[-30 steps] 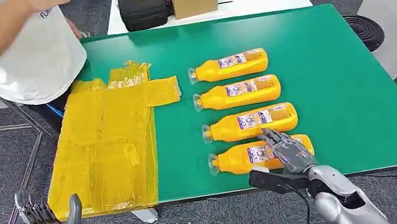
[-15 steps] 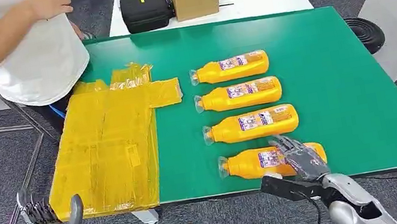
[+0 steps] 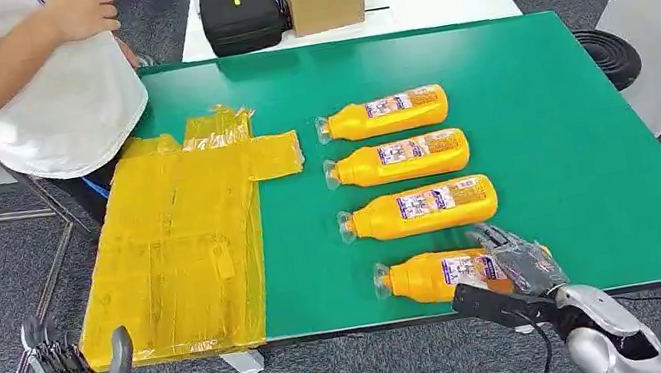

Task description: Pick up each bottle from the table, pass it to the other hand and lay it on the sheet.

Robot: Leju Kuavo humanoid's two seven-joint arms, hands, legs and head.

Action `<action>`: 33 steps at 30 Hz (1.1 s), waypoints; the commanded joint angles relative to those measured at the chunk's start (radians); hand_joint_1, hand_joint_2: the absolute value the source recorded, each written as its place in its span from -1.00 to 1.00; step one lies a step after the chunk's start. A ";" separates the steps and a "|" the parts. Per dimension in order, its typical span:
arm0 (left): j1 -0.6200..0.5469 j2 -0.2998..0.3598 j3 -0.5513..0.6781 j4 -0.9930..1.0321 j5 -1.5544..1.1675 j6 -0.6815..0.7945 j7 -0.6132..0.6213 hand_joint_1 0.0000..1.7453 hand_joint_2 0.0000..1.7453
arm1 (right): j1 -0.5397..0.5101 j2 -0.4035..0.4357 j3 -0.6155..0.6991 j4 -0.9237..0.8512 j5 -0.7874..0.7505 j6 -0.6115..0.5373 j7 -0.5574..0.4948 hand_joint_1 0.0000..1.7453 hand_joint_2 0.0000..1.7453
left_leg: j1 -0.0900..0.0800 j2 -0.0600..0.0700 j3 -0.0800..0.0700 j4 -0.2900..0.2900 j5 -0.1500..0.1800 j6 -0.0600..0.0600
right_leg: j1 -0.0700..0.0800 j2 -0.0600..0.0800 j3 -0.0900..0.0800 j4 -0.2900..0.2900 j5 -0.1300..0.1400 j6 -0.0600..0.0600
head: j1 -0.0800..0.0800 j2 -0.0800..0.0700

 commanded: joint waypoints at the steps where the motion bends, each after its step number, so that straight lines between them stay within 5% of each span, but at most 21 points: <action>1: -0.022 0.007 0.024 0.029 0.002 -0.002 0.003 -1.00 1.00 | 0.027 0.025 -0.009 0.095 -0.005 0.014 0.012 0.54 1.00 | 0.001 -0.001 0.003 -0.001 0.000 0.000 | 0.001 -0.002 0.004 -0.002 -0.001 -0.002 | 0.000 0.000; 10: -0.017 0.009 0.021 0.026 0.001 0.001 0.005 -1.00 1.00 | 0.036 0.035 -0.021 0.101 -0.005 0.019 0.021 1.00 1.00 | 0.001 -0.002 0.007 -0.002 -0.002 0.000 | 0.002 -0.003 0.003 -0.003 -0.003 -0.003 | 0.000 0.000; 20: -0.018 0.008 0.025 0.021 0.001 -0.001 0.014 -1.00 1.00 | 0.052 0.068 -0.020 0.080 0.017 0.030 0.048 1.00 1.00 | 0.001 -0.001 0.011 -0.001 -0.007 -0.002 | 0.002 -0.002 0.001 -0.002 -0.007 -0.004 | 0.000 0.000; 33: -0.044 -0.001 0.023 0.056 -0.018 -0.016 0.001 -1.00 1.00 | -0.005 0.267 -0.061 0.007 -0.041 -0.129 -0.240 1.00 1.00 | 0.001 0.008 0.015 -0.001 -0.009 -0.003 | 0.002 0.006 0.011 0.000 -0.006 -0.005 | 0.000 0.000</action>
